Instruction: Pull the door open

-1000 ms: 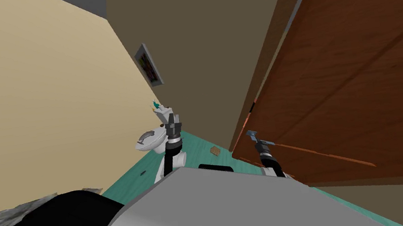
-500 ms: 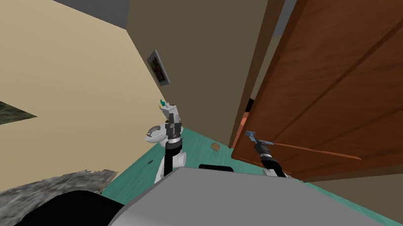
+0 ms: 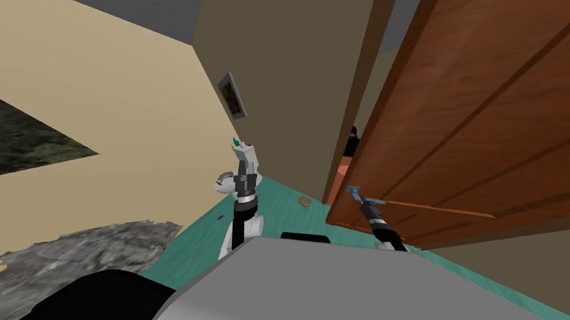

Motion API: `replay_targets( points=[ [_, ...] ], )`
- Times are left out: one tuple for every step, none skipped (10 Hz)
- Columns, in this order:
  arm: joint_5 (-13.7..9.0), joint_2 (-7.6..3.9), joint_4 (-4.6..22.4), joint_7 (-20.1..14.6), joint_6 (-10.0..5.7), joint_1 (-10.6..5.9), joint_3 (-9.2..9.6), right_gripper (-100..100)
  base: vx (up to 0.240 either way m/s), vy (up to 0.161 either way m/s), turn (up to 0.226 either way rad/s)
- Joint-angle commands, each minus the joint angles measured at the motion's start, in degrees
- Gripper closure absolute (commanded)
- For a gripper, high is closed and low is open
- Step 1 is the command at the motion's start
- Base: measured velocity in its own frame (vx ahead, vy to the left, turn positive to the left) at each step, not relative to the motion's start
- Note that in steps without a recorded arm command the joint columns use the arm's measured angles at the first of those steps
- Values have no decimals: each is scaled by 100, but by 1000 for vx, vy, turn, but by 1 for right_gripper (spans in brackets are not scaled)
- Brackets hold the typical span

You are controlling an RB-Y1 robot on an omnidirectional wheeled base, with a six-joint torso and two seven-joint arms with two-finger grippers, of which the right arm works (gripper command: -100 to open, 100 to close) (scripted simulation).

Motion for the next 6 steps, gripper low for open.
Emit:
replay_targets(
  points=[
    [83,-60,75,-139,-139,12,126,100,-248,-62,116],
    [109,-84,67,-184,-166,30,166,100,-259,-50,93],
    [83,-79,125,-146,-158,-26,125,100,-118,-19,18],
    [150,-153,134,-276,-300,82,226,100,-169,-32,111],
    [185,-204,128,-349,-387,140,279,100,-232,-56,123],
    [224,-260,122,-430,-483,204,339,100,-225,-65,112]
  ],
)
